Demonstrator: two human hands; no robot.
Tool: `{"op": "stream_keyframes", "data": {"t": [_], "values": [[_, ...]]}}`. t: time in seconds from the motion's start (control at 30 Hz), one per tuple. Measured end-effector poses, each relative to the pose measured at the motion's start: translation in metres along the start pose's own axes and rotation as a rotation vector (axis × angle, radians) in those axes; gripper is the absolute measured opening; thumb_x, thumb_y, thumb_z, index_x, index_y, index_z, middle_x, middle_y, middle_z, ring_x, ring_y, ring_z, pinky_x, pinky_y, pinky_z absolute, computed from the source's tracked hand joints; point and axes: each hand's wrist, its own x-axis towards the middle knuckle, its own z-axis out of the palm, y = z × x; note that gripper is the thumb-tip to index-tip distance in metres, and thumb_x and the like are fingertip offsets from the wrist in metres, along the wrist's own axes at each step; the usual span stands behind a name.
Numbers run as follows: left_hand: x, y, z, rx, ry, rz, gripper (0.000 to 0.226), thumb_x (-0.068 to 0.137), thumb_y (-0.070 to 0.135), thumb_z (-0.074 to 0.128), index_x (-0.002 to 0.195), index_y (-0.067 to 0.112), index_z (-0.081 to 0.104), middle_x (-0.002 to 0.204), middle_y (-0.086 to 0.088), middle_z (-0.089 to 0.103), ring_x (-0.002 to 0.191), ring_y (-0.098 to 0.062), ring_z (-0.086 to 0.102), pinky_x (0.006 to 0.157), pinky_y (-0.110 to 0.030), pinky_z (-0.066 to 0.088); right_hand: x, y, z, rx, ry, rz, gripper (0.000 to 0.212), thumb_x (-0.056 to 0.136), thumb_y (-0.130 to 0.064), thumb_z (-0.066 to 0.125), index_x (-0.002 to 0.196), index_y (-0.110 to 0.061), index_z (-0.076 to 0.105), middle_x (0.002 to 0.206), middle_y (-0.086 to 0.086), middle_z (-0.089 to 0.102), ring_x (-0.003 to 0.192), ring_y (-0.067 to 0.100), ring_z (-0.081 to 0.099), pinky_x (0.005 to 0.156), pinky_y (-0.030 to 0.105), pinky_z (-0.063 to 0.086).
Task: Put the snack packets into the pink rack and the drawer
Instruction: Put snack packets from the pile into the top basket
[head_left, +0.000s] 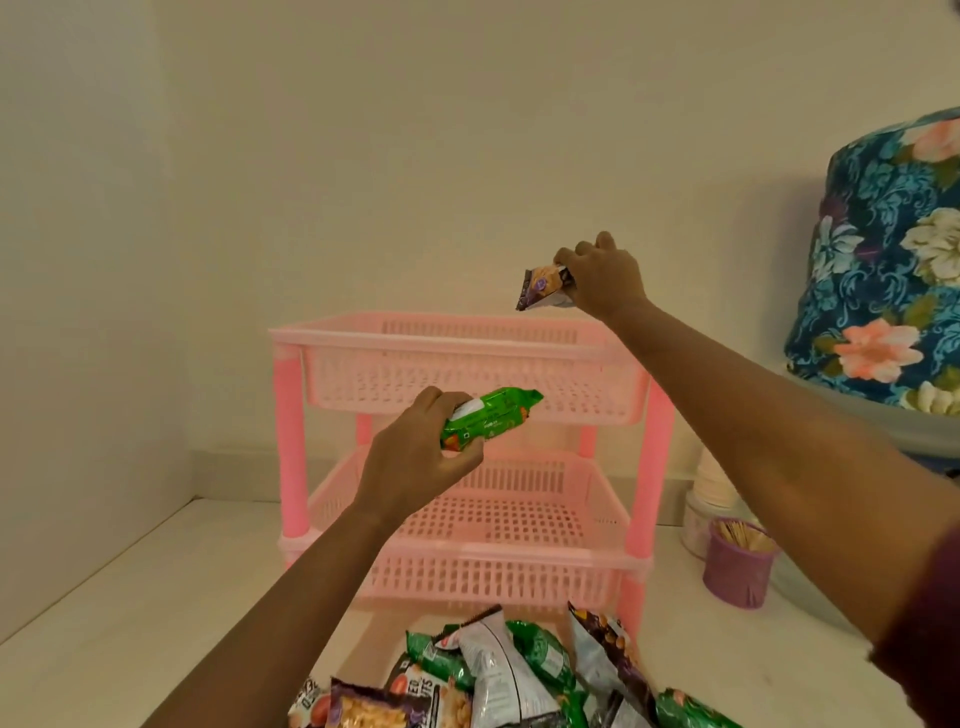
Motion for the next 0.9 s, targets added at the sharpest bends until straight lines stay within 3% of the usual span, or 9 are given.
{"op": "stream_keyframes", "data": {"t": [0.23, 0.4, 0.5, 0.6, 0.67, 0.73, 0.83, 0.9], "values": [[0.02, 0.0, 0.004, -0.009, 0.026, 0.066, 0.043, 0.079, 0.039, 0.057, 0.117, 0.02, 0.055, 0.102, 0.004, 0.058, 0.076, -0.006, 0.051, 0.053, -0.007, 0.034, 0.03, -0.009, 0.047, -0.023, -0.293, 0.1, 0.033, 0.093, -0.007, 0.045, 0.126, -0.002, 0.048, 0.131, 0.017, 0.044, 0.125, 0.033, 0.039, 0.098, 0.041, 0.043], [0.032, 0.006, 0.011, -0.068, 0.08, 0.077, 0.038, 0.08, 0.031, 0.063, 0.116, 0.019, 0.057, 0.1, 0.006, 0.057, 0.075, -0.01, 0.057, 0.055, -0.011, 0.039, 0.028, -0.008, 0.062, 0.235, -0.59, 0.136, 0.031, 0.09, -0.011, 0.057, 0.116, 0.006, 0.056, 0.121, 0.021, 0.06, 0.107, 0.035, 0.061, 0.085, 0.038, 0.051], [0.046, 0.015, 0.01, -0.12, 0.135, 0.091, 0.043, 0.076, 0.034, 0.057, 0.115, 0.017, 0.057, 0.097, 0.008, 0.053, 0.074, -0.01, 0.055, 0.054, -0.013, 0.039, 0.026, -0.003, 0.054, 0.41, -0.525, 0.143, 0.031, 0.093, -0.015, 0.051, 0.115, 0.005, 0.059, 0.119, 0.02, 0.064, 0.096, 0.033, 0.065, 0.073, 0.029, 0.053], [0.066, 0.024, 0.009, -0.161, 0.21, 0.11, 0.039, 0.08, 0.028, 0.062, 0.115, 0.012, 0.055, 0.098, 0.001, 0.054, 0.074, -0.01, 0.052, 0.055, -0.011, 0.038, 0.017, 0.002, 0.034, 0.814, -0.273, 0.237, 0.035, 0.098, -0.023, 0.044, 0.106, 0.005, 0.063, 0.107, 0.023, 0.067, 0.085, 0.032, 0.065, 0.053, 0.013, 0.046], [0.08, 0.03, 0.009, -0.186, 0.269, 0.097, 0.038, 0.082, 0.023, 0.064, 0.117, 0.011, 0.054, 0.101, -0.003, 0.054, 0.076, -0.01, 0.051, 0.056, -0.01, 0.037, 0.004, 0.001, 0.012, 1.266, -0.219, 0.36, 0.049, 0.098, -0.041, 0.037, 0.105, 0.001, 0.061, 0.094, 0.018, 0.065, 0.077, 0.026, 0.063, 0.058, 0.019, 0.051], [0.095, 0.035, 0.009, -0.205, 0.288, 0.083, 0.04, 0.083, 0.019, 0.064, 0.12, 0.01, 0.053, 0.107, -0.007, 0.055, 0.083, -0.012, 0.053, 0.061, -0.016, 0.042, -0.009, 0.007, -0.009, 1.592, -0.319, 0.32, 0.06, 0.095, -0.055, 0.024, 0.106, -0.008, 0.06, 0.088, 0.009, 0.064, 0.075, 0.02, 0.064, 0.063, 0.026, 0.056], [0.114, 0.041, 0.009, -0.186, 0.223, 0.103, 0.043, 0.083, 0.016, 0.065, 0.123, 0.011, 0.052, 0.115, -0.011, 0.054, 0.096, -0.02, 0.056, 0.074, -0.029, 0.05, -0.024, 0.019, -0.03, 1.7, -0.49, 0.096, 0.05, 0.094, -0.055, 0.025, 0.106, -0.024, 0.061, 0.102, 0.005, 0.064, 0.084, 0.019, 0.066, 0.069, 0.027, 0.059], [0.123, 0.044, 0.009, -0.159, 0.154, 0.158, 0.044, 0.082, 0.015, 0.065, 0.124, 0.011, 0.052, 0.116, -0.012, 0.053, 0.1, -0.022, 0.056, 0.079, -0.032, 0.051, -0.031, 0.026, -0.037, 1.535, -0.499, -0.001, 0.024, 0.094, -0.036, 0.044, 0.107, -0.025, 0.06, 0.108, 0.006, 0.061, 0.086, 0.018, 0.064, 0.067, 0.021, 0.059]]}}
